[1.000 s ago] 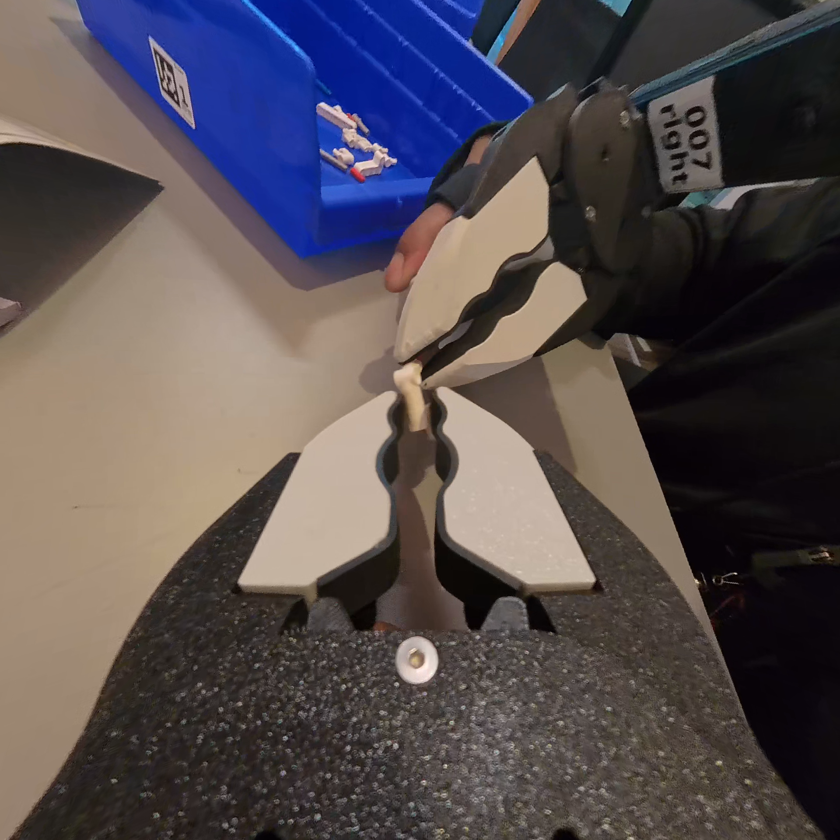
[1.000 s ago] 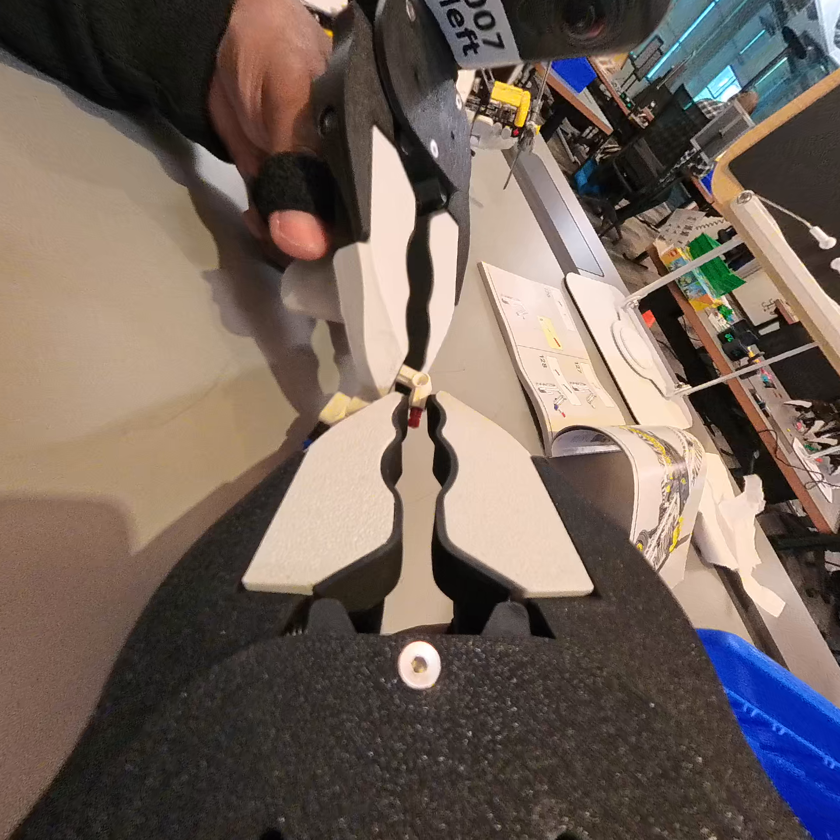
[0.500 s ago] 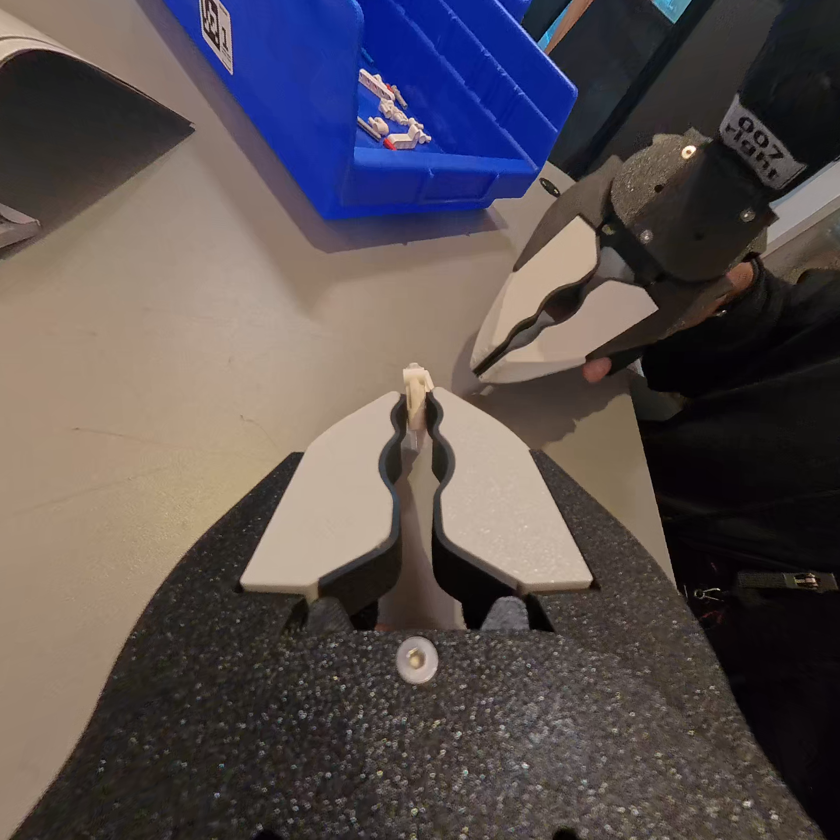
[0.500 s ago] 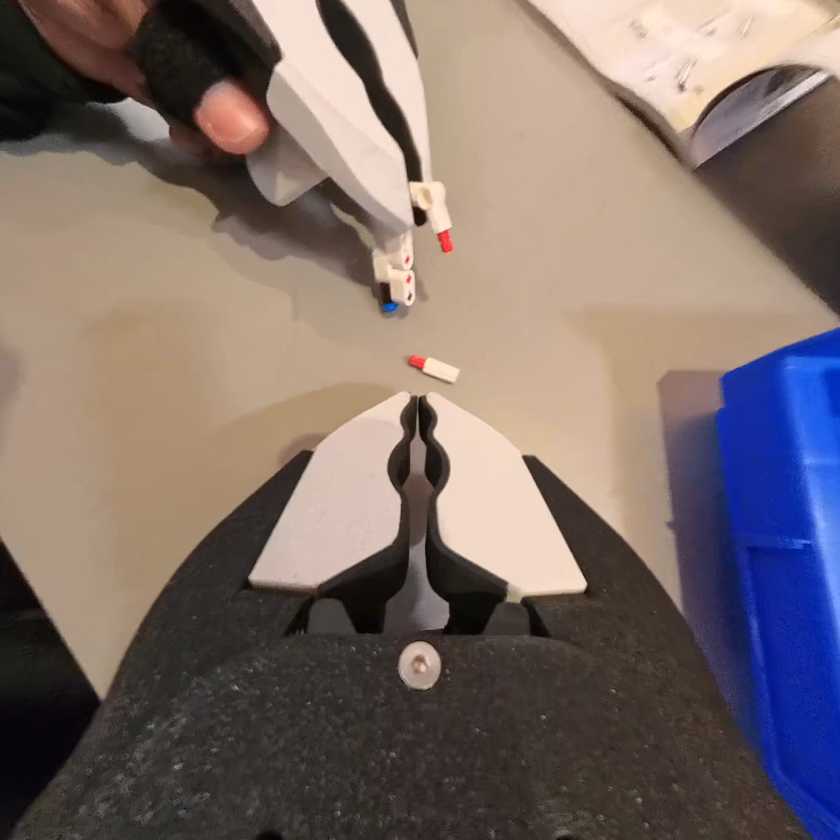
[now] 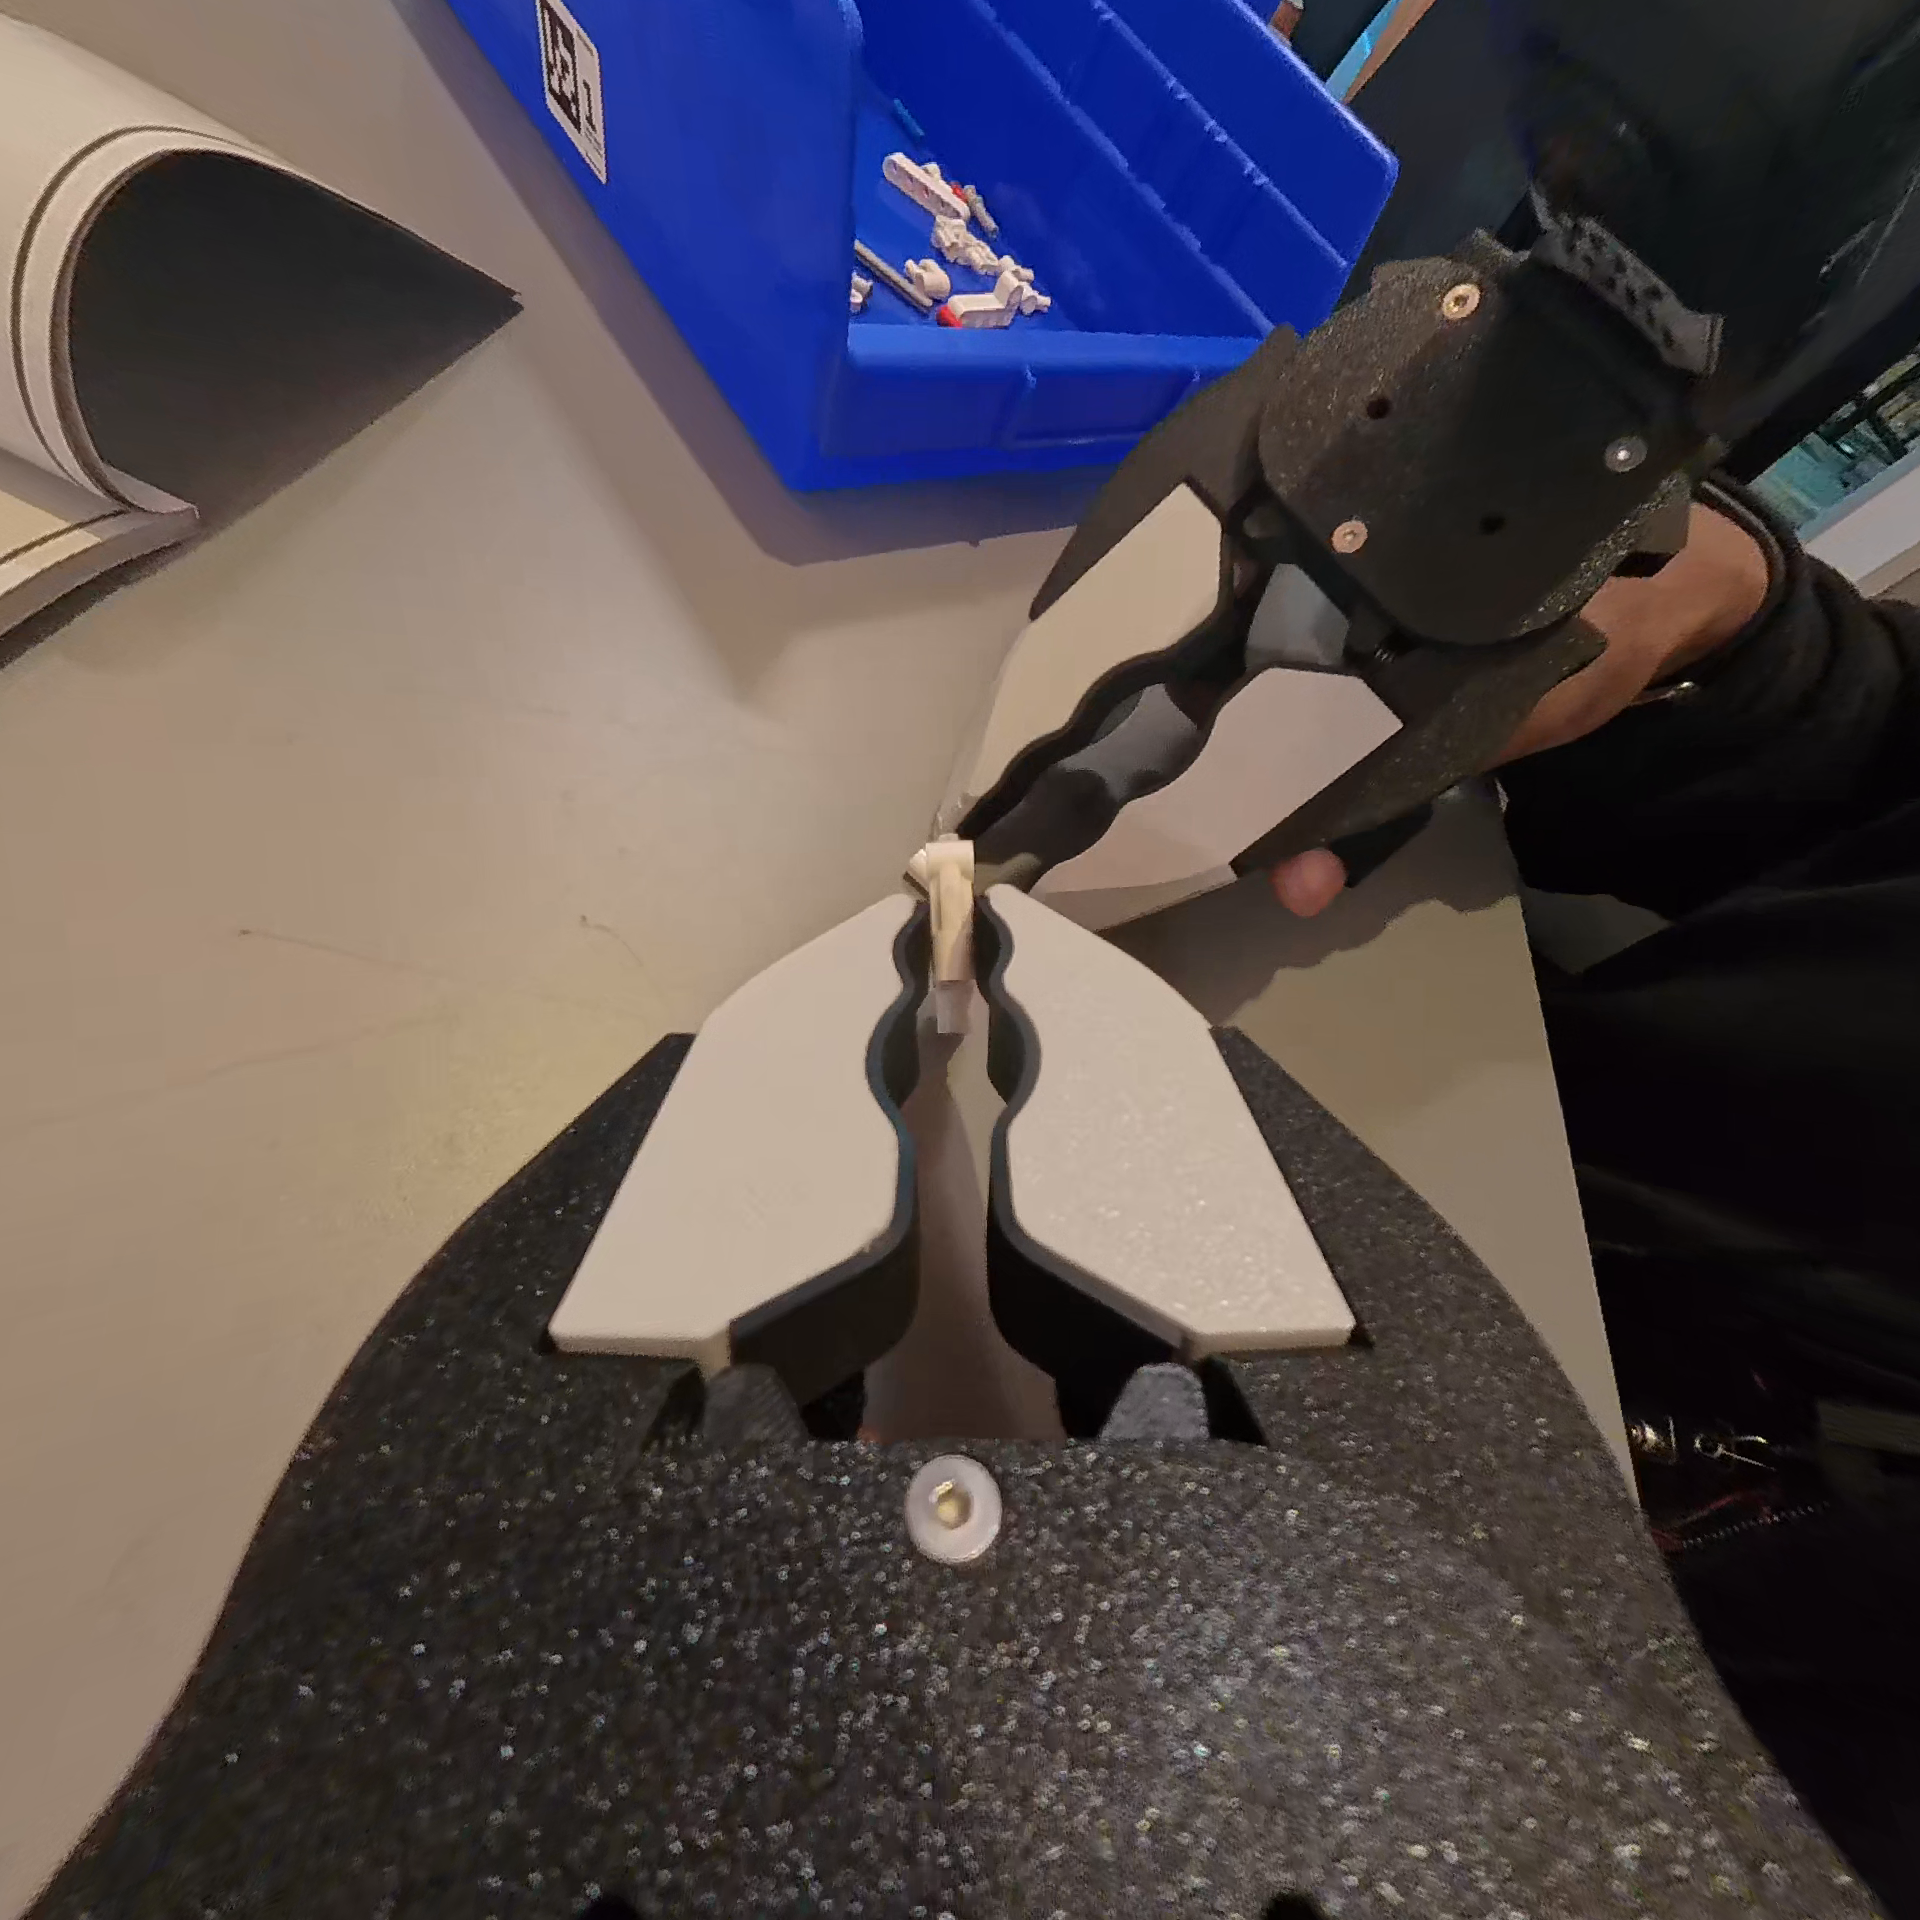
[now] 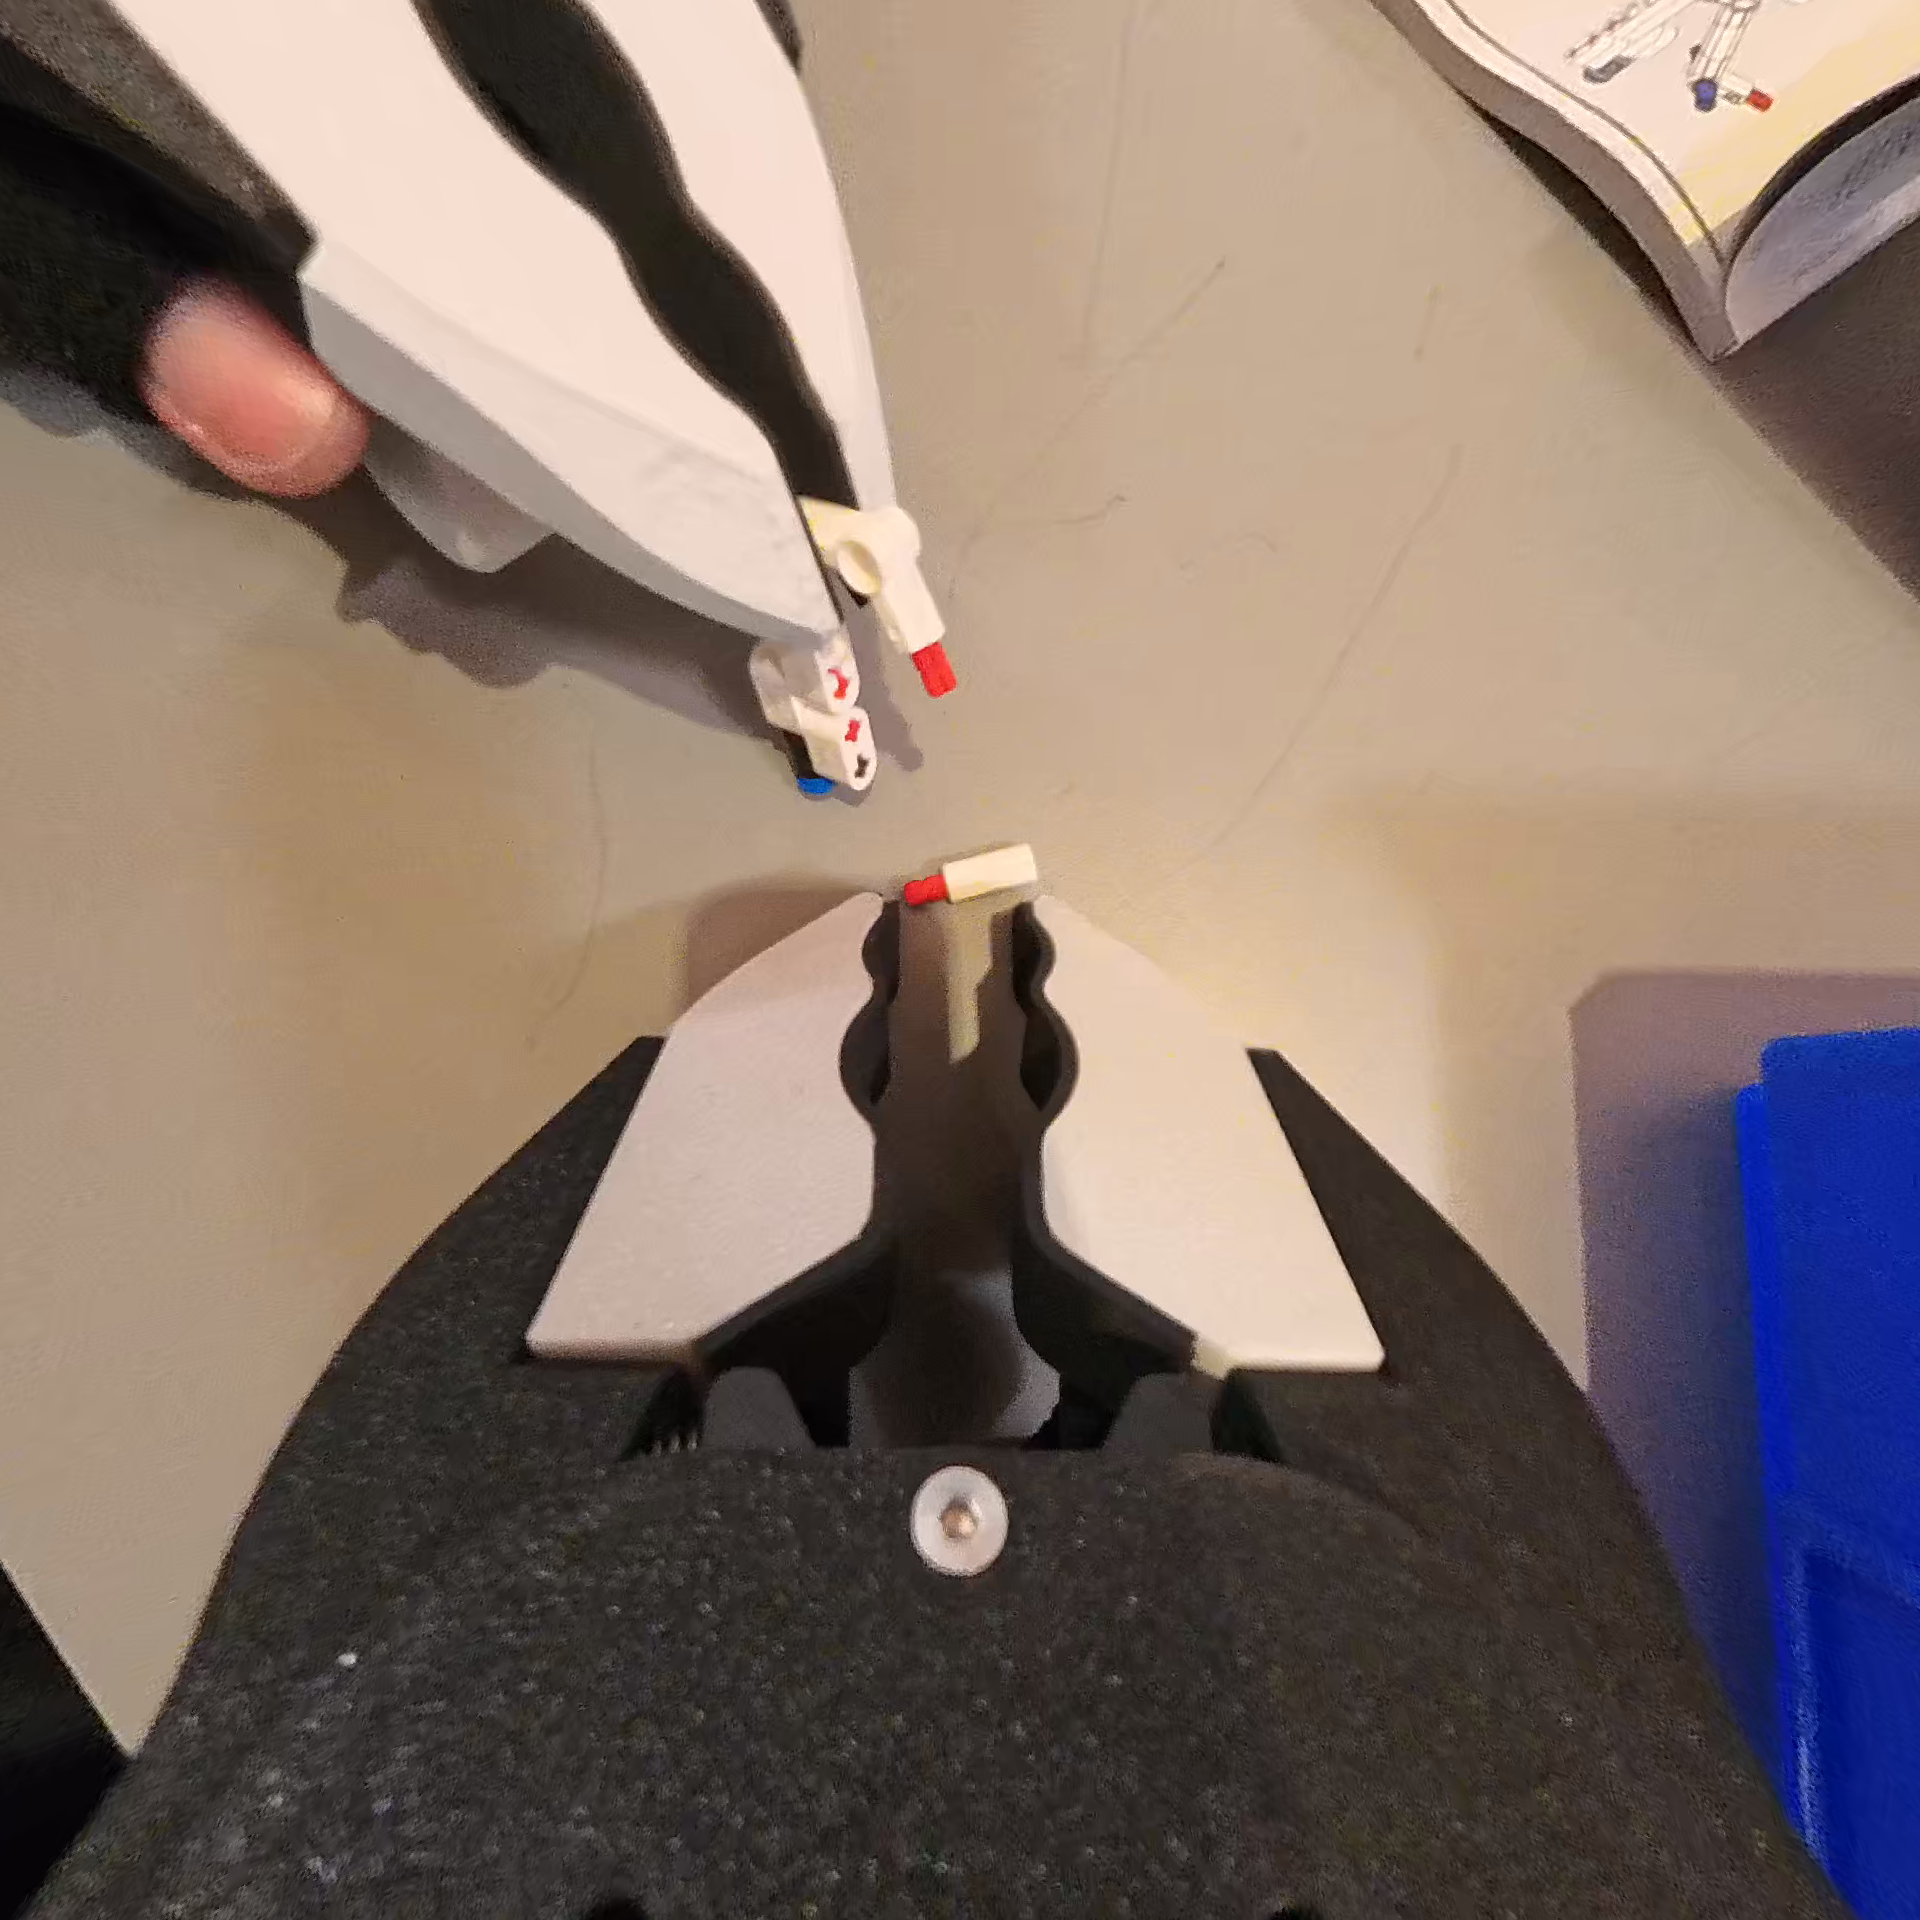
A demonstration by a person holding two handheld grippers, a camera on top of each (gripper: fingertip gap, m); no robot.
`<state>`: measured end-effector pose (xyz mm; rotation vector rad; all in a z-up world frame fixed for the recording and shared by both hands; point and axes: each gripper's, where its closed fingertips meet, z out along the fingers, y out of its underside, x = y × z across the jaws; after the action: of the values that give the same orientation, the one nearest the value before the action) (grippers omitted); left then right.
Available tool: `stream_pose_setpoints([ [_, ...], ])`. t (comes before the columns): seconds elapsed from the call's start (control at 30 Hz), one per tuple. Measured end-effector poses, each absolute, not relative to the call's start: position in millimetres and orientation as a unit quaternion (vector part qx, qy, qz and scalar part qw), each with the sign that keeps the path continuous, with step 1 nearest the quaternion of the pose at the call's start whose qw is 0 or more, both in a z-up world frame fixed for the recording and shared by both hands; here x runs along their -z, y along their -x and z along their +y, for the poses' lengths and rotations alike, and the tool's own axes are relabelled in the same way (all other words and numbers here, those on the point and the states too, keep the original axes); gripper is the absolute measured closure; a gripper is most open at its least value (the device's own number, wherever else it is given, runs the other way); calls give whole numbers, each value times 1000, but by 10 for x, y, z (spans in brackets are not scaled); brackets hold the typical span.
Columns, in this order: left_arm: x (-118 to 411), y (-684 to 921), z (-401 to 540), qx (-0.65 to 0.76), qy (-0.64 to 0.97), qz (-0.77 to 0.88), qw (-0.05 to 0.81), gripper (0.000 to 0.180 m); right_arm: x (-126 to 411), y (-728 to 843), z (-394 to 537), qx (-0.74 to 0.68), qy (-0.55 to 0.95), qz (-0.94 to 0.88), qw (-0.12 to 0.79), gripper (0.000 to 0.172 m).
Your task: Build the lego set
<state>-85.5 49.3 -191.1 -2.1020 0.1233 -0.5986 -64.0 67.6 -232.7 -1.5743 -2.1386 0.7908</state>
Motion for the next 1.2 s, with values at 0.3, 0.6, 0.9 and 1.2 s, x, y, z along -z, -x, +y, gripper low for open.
stream_pose_setpoints([
  [0.3,1924,885,499,235,856,42,458,173,2327,757,615,-291,560,-754,183,150],
  [0.6,1934,900,476,226,861,53,452,173,2334,738,637,-269,524,-783,199,158],
  [0.9,1938,892,489,230,858,57,456,172,2276,772,723,-274,411,-824,277,165],
  [1.2,1830,874,544,229,833,68,500,173,1840,843,679,-370,296,-785,399,165],
])
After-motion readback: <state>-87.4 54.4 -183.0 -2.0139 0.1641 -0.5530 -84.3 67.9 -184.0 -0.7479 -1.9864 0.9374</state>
